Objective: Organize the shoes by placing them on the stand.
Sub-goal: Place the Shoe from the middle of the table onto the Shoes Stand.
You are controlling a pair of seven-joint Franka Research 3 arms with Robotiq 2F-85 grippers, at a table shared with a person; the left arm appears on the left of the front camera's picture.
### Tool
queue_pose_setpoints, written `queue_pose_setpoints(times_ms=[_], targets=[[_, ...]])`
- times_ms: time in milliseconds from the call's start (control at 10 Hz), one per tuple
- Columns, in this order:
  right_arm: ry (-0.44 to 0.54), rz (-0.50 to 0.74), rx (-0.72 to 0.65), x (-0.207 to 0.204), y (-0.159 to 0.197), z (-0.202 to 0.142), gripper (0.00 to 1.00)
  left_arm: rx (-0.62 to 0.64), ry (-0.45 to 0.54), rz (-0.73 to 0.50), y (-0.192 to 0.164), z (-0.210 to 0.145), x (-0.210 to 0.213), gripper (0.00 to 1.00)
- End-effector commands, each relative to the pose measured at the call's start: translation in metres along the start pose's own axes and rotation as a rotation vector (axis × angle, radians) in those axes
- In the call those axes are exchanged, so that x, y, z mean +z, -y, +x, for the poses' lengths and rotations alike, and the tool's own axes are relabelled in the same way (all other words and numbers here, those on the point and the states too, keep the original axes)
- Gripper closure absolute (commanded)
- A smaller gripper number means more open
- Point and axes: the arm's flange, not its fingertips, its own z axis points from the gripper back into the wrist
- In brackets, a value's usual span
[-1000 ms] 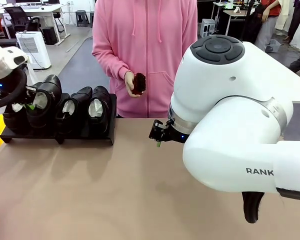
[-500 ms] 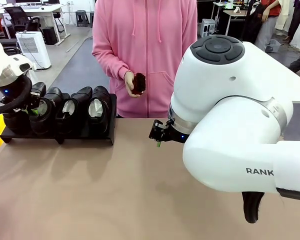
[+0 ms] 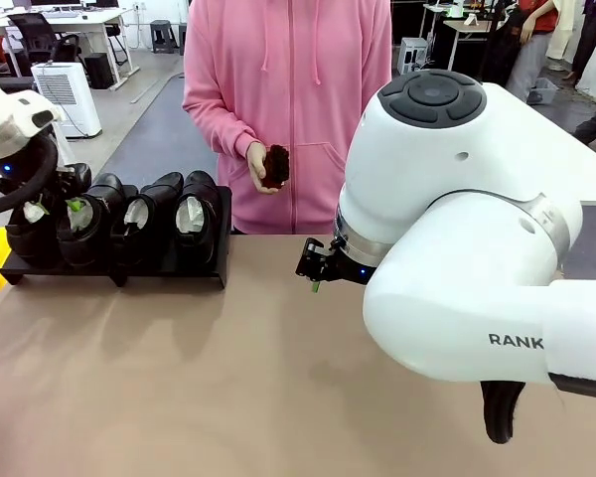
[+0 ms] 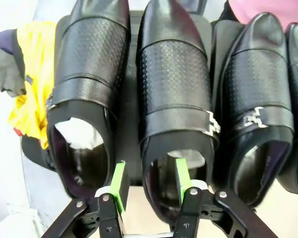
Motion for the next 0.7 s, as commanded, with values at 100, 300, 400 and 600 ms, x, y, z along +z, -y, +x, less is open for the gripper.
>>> queue_pose_setpoints(times_ms=[100,300,400,600], targets=[[-0.016,0.016,0.010,0.002,0.000,0.004,0.00,-0.002,0.017,-0.012,-0.001,-0.043,0.052,0.49],[-0.016,0.016,0.010,0.002,0.000,0.004,0.00,0.016,0.004,-0.012,-0.011,-0.069,0.082,0.49],[-0.016,0.016,0.010,0.002,0.000,0.004,0.00,0.002,0.015,-0.010,0.000,-0.034,0.056,0.49],[-0.016,0.016,0.010,0.002,0.000,0.004,0.00,0.002,0.015,-0.010,0.000,-0.034,0.056,0.49]])
